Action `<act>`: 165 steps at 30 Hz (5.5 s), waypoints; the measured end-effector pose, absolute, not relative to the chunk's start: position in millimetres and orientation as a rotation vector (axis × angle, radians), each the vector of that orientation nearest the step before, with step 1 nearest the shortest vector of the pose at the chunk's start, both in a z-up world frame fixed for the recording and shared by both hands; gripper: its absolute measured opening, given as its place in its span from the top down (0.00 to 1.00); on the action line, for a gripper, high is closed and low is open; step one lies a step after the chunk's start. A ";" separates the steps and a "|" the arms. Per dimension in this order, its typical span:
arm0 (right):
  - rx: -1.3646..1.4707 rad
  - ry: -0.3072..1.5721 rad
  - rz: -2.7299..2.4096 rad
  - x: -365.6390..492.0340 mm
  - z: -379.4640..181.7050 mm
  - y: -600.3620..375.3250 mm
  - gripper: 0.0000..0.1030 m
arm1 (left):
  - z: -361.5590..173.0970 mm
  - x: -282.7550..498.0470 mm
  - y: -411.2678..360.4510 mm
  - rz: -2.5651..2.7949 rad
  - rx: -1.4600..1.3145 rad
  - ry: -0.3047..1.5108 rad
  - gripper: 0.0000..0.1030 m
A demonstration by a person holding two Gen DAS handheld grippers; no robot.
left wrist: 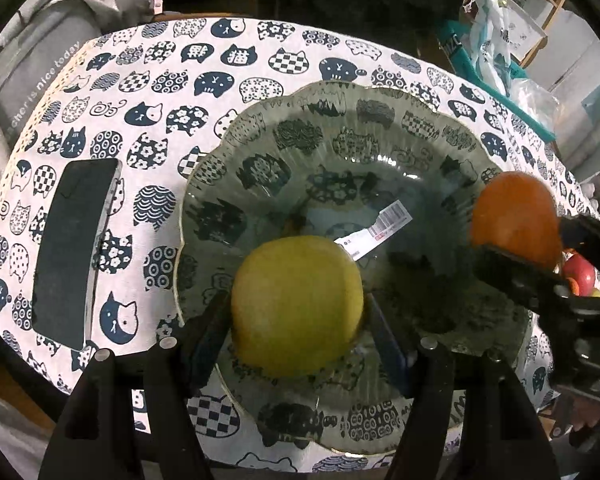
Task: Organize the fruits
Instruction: 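Lower the pear and orange into the glass bowl and open both grippers, then move both grippers back toward the remaining fruit cluster, then grasp the yellow pear with the right gripper while the left gripper grasps the red apple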
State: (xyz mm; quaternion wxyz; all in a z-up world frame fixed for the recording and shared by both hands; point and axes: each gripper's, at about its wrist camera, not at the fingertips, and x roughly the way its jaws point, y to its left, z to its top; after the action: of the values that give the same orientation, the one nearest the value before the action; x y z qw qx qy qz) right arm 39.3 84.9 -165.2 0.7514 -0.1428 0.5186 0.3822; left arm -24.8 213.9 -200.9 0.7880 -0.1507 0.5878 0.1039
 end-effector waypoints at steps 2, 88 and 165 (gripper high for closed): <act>-0.311 1.142 0.835 40.1 -168.6 85.7 0.37 | -195.8 -26.1 212.7 0.225 -0.308 1.260 0.33; -0.078 0.863 0.450 27.9 -24.4 -201.4 0.19 | -57.0 11.6 -19.6 -0.132 -0.086 1.026 0.20; 0.116 1.203 0.162 80.8 -206.5 -356.0 0.32 | -184.8 102.7 -172.2 -0.248 -0.098 1.312 0.16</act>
State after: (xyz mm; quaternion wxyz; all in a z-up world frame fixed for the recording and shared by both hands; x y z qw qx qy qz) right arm 80.8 -356.0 -206.5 0.8198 0.0545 0.5649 0.0760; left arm 102.7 -172.2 -184.8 0.7841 -0.0453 0.6082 -0.1151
